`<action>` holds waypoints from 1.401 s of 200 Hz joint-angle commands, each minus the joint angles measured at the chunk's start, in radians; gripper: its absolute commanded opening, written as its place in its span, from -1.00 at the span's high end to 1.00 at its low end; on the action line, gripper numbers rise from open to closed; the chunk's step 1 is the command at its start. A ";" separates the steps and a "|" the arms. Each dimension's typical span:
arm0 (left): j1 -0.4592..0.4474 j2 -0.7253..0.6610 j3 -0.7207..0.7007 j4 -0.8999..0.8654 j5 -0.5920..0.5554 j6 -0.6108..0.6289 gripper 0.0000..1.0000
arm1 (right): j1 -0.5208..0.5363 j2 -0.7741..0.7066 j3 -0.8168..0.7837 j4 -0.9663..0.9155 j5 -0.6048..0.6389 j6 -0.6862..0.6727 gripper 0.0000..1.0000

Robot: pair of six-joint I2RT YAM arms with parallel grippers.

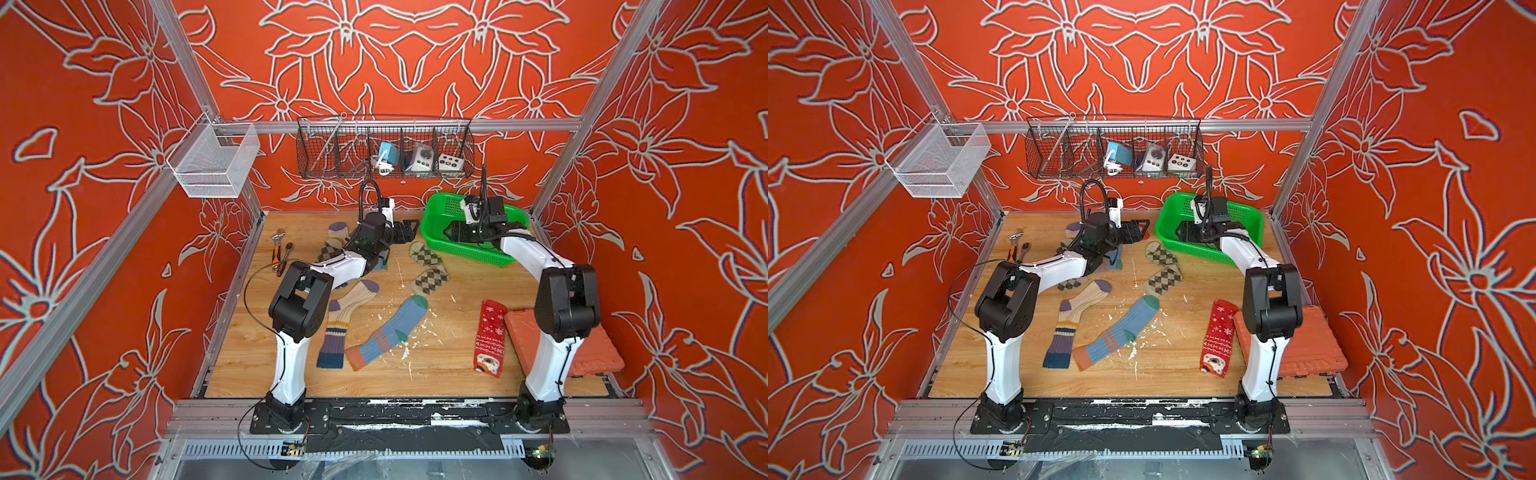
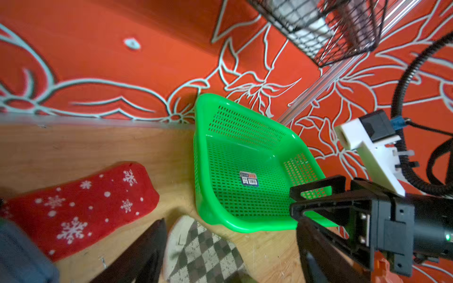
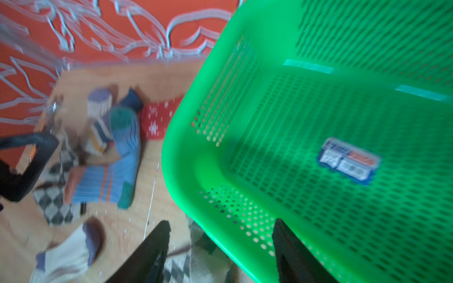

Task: Place the socks together as a pair
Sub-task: Move the bin to the center of the board.

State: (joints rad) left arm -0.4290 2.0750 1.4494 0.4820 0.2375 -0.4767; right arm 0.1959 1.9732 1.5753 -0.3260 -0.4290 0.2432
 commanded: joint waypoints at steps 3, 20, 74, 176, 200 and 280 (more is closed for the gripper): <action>-0.012 0.008 0.064 -0.086 0.019 0.033 -0.63 | 0.023 0.013 0.043 -0.090 -0.052 -0.030 -0.35; -0.014 0.020 0.085 -0.100 0.004 0.043 -0.63 | 0.031 0.016 0.043 -0.096 -0.079 -0.027 -0.34; -0.021 0.114 0.204 -0.193 0.012 0.044 -0.57 | 0.078 0.002 -0.008 -0.100 -0.209 -0.027 -0.26; -0.048 0.289 0.475 -0.425 0.001 0.086 -0.12 | -0.124 -0.511 -0.416 0.023 0.385 0.044 -0.23; -0.053 0.312 0.497 -0.441 -0.001 0.085 0.04 | -0.227 -0.541 -0.470 0.054 0.394 0.084 -0.24; -0.054 0.276 0.428 -0.442 -0.039 0.069 0.19 | -0.360 -0.326 -0.399 0.009 0.297 0.099 -0.11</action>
State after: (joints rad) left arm -0.4789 2.3795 1.9438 0.0624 0.2214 -0.4015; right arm -0.1665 1.5742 1.1152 -0.2813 -0.1070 0.3401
